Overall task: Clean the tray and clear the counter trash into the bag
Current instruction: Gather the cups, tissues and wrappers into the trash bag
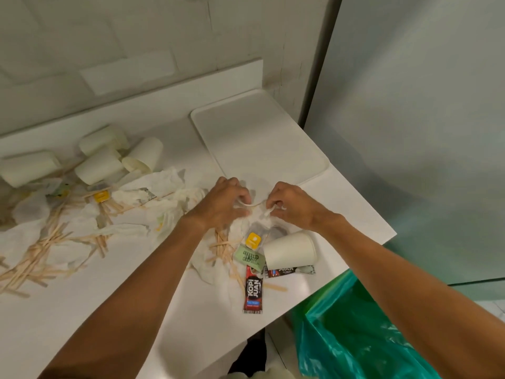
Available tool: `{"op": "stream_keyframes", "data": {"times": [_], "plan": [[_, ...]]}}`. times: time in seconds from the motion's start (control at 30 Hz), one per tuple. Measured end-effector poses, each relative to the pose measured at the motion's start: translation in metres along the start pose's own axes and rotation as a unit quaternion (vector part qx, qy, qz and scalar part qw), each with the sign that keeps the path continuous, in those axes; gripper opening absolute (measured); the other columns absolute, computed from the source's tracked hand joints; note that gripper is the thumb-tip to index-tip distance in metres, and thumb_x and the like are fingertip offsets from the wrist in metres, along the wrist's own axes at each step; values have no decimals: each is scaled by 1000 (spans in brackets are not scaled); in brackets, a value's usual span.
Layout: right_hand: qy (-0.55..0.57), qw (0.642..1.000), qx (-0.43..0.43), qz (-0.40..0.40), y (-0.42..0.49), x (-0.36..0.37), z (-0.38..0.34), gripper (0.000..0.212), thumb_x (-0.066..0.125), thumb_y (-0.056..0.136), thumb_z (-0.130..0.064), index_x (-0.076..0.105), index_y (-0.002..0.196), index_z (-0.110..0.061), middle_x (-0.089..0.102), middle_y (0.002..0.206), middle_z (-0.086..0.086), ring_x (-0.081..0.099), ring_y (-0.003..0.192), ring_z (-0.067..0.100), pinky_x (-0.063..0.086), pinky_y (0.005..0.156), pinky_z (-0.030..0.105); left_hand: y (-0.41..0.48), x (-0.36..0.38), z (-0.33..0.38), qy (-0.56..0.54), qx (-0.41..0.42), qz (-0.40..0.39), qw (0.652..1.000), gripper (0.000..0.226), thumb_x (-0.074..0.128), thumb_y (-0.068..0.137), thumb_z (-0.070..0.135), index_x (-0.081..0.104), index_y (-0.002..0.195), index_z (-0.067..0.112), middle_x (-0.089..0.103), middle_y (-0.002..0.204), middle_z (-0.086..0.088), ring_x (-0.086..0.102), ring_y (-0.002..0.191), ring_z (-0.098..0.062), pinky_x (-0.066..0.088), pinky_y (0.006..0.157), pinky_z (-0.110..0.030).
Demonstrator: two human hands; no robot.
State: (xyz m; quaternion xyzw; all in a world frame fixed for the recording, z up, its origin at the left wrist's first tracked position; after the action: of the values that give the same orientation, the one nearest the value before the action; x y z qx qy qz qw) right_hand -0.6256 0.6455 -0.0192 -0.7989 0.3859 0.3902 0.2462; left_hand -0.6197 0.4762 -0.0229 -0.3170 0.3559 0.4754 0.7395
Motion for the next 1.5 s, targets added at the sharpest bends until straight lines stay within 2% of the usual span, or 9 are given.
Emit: {"op": "stream_keyframes", "data": {"times": [0.1,0.2,0.4,0.57,0.73,0.87,1.03,1.2,1.5], "plan": [[-3,1000,22,10,-3,-3,1,14,67,83,-1,73,94,-7,64,97,9,60,82,21,50,76,28,-4,-3,8,68,35,41,996,10,71,85,15,68,93,21,55,93,4,43,96,-18,42,83,-33],[16,999,50,11,-9,-10,4,13,68,83,-1,73,94,-7,66,97,6,63,85,20,53,78,27,-6,-8,17,138,63,72,986,3,67,89,21,69,91,19,58,90,7,45,91,-19,35,75,-28],[49,995,88,-10,-30,-24,7,11,69,86,-7,71,97,-10,64,91,-3,61,81,13,48,68,13,-13,-10,20,128,43,114,984,7,63,91,17,68,94,19,60,95,5,44,91,-18,40,81,-33],[122,986,101,55,-53,-44,6,13,70,87,-18,62,95,-23,61,87,-6,55,64,5,48,63,15,-18,-1,20,140,15,118,983,6,62,92,16,67,93,20,59,94,5,42,87,-17,34,74,-31],[159,975,85,128,-82,-61,0,19,67,87,-14,60,82,-31,61,79,-11,56,64,9,47,63,19,-19,-1,32,108,-19,117,987,12,59,91,14,69,96,19,60,101,-2,51,98,-26,46,81,-41],[182,961,105,179,-110,-64,3,8,68,88,-12,64,88,-18,59,75,-16,53,63,8,41,60,12,-29,1,55,49,1,129,990,11,58,94,19,67,99,22,58,102,5,50,102,-20,45,85,-37],[218,932,116,264,-147,-63,4,6,68,89,-13,64,87,-18,68,91,3,67,78,28,49,63,25,-62,9,82,-4,18,163,986,10,57,96,23,66,100,24,58,99,9,51,101,-14,44,86,-32],[242,887,133,370,-210,-55,8,5,65,90,-15,63,88,-19,67,86,1,63,72,34,53,64,40,-99,20,131,-27,92,213,972,13,56,97,20,66,105,21,60,100,9,52,97,-11,34,85,-18],[195,823,342,409,-358,10,80,3,62,88,-15,62,90,-17,63,79,-3,58,72,16,47,61,22,-131,117,220,-3,233,78,969,18,57,96,20,62,113,23,59,102,8,52,98,-12,45,85,-32]]}}
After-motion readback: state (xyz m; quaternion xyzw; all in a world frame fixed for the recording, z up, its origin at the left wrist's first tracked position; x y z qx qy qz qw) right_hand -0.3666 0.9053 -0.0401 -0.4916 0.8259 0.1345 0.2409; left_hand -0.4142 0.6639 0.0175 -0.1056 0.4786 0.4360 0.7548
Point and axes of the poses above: each hand's wrist, its own y-axis towards the middle knuckle, its own x-axis out of the palm, z = x × y, the point moved 6 cm from there along y, towards the middle knuckle
